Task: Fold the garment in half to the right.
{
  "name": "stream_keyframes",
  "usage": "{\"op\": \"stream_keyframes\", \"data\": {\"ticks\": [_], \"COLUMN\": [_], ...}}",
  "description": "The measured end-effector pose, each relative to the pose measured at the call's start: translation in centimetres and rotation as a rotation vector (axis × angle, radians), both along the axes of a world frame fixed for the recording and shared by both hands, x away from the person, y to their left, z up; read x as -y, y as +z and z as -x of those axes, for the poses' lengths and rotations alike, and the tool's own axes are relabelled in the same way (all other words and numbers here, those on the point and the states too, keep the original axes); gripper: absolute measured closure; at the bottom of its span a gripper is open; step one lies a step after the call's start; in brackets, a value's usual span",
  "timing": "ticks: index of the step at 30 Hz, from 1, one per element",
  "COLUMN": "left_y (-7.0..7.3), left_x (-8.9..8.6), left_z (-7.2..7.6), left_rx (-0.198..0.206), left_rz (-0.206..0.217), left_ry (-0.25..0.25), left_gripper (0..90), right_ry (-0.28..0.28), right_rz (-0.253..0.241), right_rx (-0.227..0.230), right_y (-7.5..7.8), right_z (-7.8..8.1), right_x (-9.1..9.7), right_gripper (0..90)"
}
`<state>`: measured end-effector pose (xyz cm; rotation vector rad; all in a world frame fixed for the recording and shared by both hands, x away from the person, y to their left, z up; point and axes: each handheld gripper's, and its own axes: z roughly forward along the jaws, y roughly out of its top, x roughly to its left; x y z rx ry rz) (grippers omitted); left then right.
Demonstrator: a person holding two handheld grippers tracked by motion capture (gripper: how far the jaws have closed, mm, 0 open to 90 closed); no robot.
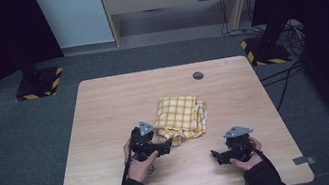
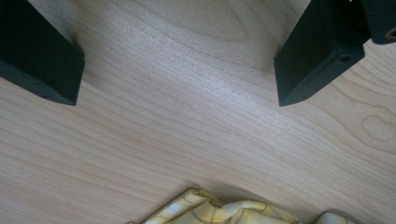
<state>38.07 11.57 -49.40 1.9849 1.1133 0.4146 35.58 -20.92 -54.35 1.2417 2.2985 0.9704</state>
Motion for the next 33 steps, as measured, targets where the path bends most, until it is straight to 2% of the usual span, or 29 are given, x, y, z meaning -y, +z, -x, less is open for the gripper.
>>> {"op": "stream_keyframes", "data": {"ticks": [3,6,13,24,26,33], "left_y": [0.2,0.2,-0.5,-1.1,-1.5,-2.3], "left_x": [-0.8,-1.7,-3.1,-4.0,-4.0,-4.5], "left_z": [0.5,1.0,1.9,3.3,3.6,4.2], "left_rx": [0.007,0.008,-0.006,-0.004,-0.014,-0.028], "left_rz": [-0.012,-0.002,-0.012,-0.027,-0.046,-0.059], "left_ry": [0.006,0.018,0.039,0.053,0.054,0.060], "left_gripper": [4.9,5.1,4.9,4.7,4.5,4.4], "right_ry": [0.007,0.007,0.005,0.001,0.000,-0.007], "right_rz": [0.006,0.003,-0.005,-0.005,-0.005,-0.005], "right_rx": [0.004,0.010,0.023,0.026,0.024,0.023], "right_y": [0.1,0.2,0.4,0.5,0.4,0.4], "right_z": [0.1,0.1,0.1,0.1,0.1,0.0], "right_x": [-0.1,-0.2,-0.2,-0.1,0.0,0.2], "right_gripper": [2.2,2.2,2.2,2.2,2.2,2.6]}}
